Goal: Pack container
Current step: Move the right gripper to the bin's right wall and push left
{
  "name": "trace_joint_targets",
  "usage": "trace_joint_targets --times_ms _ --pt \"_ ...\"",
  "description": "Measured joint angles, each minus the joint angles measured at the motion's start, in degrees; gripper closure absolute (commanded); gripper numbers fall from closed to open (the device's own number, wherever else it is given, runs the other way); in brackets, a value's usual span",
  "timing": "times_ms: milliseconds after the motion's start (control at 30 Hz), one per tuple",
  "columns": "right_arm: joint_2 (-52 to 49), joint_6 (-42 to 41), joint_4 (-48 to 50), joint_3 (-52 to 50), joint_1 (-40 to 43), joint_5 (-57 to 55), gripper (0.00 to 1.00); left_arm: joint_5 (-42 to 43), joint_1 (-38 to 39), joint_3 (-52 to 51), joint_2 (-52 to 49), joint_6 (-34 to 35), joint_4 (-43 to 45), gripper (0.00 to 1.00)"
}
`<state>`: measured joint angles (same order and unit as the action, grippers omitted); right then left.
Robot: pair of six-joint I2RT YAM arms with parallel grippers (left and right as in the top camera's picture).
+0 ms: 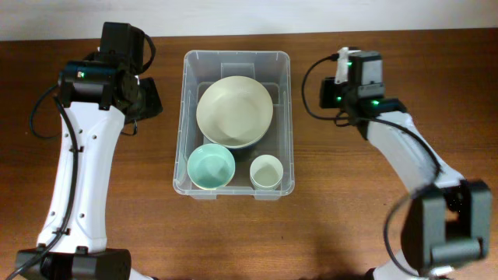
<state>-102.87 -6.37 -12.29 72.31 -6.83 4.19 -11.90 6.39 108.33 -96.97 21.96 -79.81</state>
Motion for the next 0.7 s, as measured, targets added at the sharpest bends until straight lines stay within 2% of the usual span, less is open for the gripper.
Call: trace_joint_targets --times_ms 67,333,700 --pt "-3.1 0.0 3.0 -0.1 -0.4 0.0 0.94 0.0 0.0 0.0 0.0 0.1 0.0 0.64" --pt "-7.4 -0.3 12.2 -0.1 -0.6 6.4 0.96 0.1 0.0 0.0 0.0 0.2 0.6 0.64" --pt "-7.4 -0.5 13.2 -0.1 -0.6 23.2 0.96 0.1 0.0 0.0 0.0 0.2 1.4 0.64"
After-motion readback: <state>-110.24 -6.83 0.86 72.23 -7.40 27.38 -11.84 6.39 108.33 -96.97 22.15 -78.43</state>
